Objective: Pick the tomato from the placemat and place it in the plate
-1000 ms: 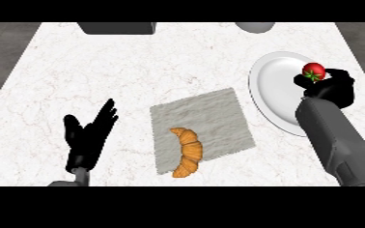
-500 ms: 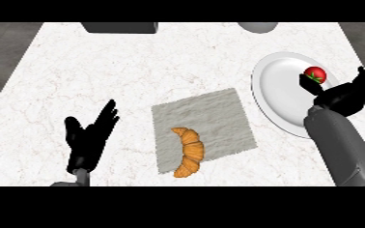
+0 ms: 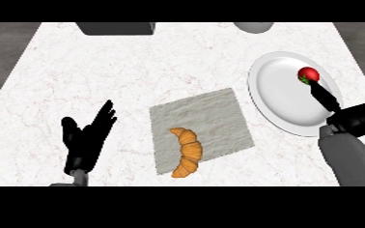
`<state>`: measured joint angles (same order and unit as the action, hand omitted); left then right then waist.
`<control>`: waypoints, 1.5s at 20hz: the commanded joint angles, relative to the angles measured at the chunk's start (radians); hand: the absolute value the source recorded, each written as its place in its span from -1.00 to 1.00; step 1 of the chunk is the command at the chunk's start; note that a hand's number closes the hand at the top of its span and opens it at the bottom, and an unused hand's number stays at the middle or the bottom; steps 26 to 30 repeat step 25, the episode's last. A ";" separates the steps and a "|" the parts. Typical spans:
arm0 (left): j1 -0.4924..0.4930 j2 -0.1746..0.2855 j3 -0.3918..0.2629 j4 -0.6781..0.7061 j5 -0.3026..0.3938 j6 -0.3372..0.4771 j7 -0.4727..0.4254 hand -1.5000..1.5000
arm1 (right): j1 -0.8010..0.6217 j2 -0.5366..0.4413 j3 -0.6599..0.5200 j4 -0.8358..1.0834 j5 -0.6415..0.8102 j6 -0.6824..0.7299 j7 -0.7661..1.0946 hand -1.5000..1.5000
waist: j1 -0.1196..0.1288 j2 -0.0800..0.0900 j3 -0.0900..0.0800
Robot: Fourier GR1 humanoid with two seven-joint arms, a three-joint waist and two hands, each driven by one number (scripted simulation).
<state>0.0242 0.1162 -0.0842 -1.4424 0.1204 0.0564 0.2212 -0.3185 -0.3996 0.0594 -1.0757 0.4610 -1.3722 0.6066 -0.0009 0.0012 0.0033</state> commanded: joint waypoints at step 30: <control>0.002 -0.019 0.037 0.016 -0.029 -0.041 -0.020 0.00 | 0.670 0.202 0.211 -0.628 -0.044 0.083 -0.269 -1.00 | 0.000 -0.001 -0.004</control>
